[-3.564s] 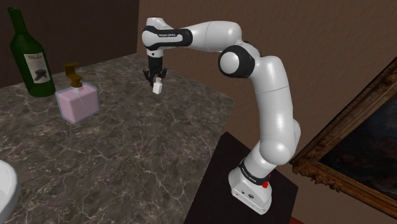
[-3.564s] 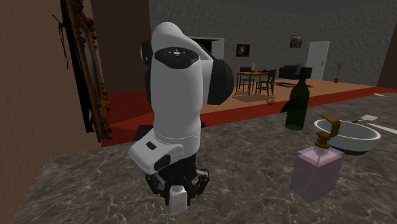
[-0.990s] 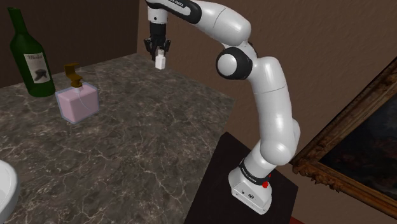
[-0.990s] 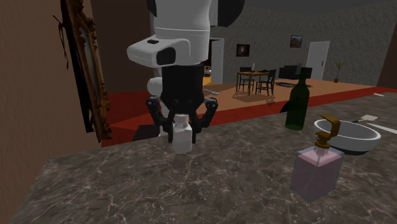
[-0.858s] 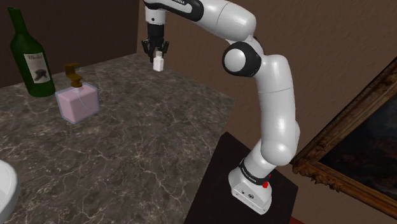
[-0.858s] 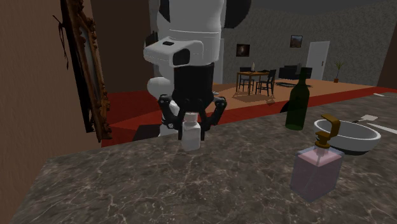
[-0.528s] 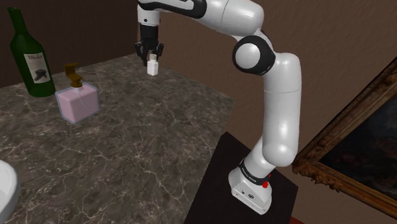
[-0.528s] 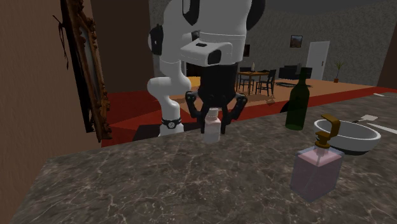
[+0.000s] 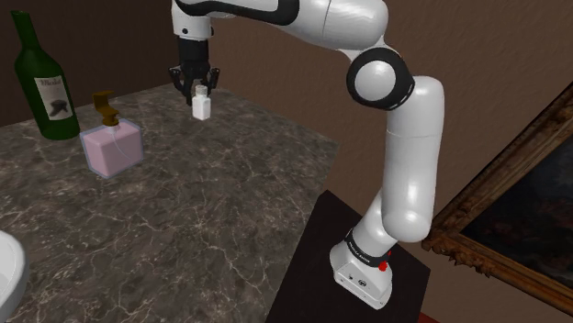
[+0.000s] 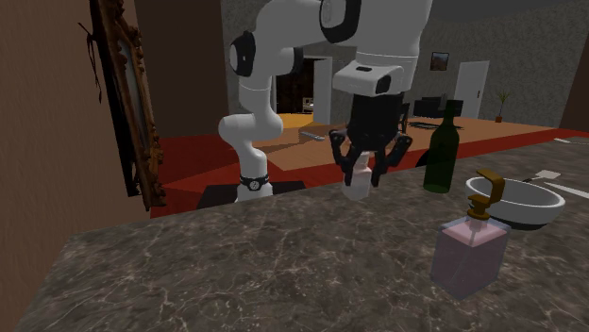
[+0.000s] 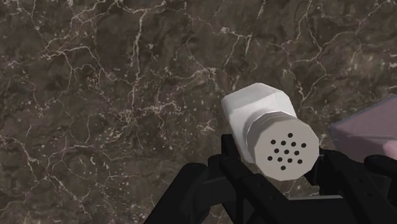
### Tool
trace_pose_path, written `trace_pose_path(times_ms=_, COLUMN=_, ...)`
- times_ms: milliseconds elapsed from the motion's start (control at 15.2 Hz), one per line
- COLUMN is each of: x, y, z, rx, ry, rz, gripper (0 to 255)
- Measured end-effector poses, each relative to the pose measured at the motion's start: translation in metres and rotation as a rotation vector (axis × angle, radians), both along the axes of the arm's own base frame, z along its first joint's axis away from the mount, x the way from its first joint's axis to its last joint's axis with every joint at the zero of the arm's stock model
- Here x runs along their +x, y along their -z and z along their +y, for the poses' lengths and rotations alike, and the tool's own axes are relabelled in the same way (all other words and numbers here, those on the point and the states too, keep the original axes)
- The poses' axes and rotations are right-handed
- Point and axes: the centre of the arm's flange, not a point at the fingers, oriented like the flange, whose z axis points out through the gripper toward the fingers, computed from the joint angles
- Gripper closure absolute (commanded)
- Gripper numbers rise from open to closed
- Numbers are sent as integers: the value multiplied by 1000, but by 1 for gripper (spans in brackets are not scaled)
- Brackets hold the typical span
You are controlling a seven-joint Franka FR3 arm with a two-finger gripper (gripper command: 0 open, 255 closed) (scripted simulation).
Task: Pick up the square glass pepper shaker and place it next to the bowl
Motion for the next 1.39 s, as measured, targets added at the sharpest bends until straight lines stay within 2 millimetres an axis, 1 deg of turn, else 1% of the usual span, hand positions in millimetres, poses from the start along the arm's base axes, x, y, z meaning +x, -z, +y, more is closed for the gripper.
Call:
trace_pose_path(times_ms=132, x=-17, y=4, z=26, rx=0, ry=0, rz=0, gripper=255)
trace_pose_path(times_ms=396, x=-36, y=2, z=70, rx=0, ry=0, rz=0, gripper=255)
trace_pose_path(times_ms=528, x=-51, y=3, z=95, rx=0, ry=0, rz=0, gripper=255)
trace_pose_path(times_ms=726, x=-64, y=4, z=129, rx=0, ry=0, rz=0, gripper=255)
trace_pose_path(times_ms=858, x=-75, y=6, z=156, rx=0, ry=0, rz=0, gripper=255)
trace_pose_path(times_ms=924, x=-86, y=3, z=168, rx=-1, ry=0, rz=1, gripper=255)
trace_pose_path(times_ms=1122, x=-98, y=5, z=203, rx=0, ry=0, rz=0, gripper=255)
trace_pose_path(times_ms=1188, x=-104, y=7, z=217, rx=0, ry=0, rz=0, gripper=255)
trace_pose_path(times_ms=1254, x=-111, y=6, z=229, rx=-1, ry=0, rz=0, gripper=255)
trace_pose_path(times_ms=1320, x=-118, y=10, z=242, rx=0, ry=0, rz=0, gripper=255)
trace_pose_path(times_ms=1386, x=-123, y=9, z=254, rx=-1, ry=0, rz=1, gripper=255)
